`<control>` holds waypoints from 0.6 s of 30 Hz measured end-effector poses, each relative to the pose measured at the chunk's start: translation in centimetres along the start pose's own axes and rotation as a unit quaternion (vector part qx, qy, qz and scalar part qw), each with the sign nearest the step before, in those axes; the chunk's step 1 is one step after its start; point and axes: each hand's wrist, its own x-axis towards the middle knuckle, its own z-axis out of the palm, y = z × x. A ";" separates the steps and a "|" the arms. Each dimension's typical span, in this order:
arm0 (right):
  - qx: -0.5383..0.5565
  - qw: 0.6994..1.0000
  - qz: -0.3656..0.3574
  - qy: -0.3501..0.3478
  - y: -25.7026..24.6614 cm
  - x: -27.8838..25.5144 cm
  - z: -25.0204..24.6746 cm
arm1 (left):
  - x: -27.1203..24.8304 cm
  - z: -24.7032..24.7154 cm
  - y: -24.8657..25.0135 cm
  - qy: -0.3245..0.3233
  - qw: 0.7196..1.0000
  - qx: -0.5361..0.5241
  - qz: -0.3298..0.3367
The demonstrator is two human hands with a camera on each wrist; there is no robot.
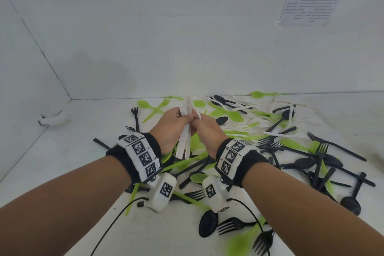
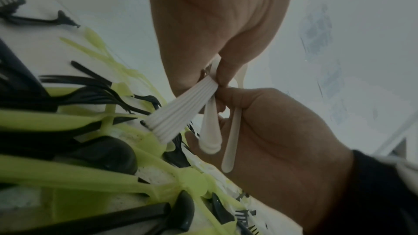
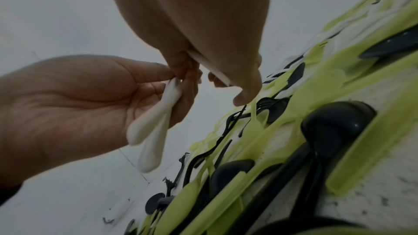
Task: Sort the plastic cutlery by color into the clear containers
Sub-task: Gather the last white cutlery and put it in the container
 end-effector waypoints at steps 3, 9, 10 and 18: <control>0.048 0.999 0.014 -0.009 -0.1 -0.2 -0.3 | 0.4 -0.1 0.0 0.011 0.999 -0.032 -0.027; 0.053 0.994 0.077 0.063 -0.5 -0.9 -1.1 | 1.0 -1.0 -0.1 0.031 0.991 -0.115 -0.068; 0.053 0.995 0.066 0.044 -0.6 -1.0 -1.0 | 1.0 -1.0 -0.2 0.027 0.990 -0.120 -0.069; 0.051 0.999 -0.016 0.006 -0.8 -0.9 0.1 | 0.8 -0.1 0.5 0.009 0.992 -0.124 -0.037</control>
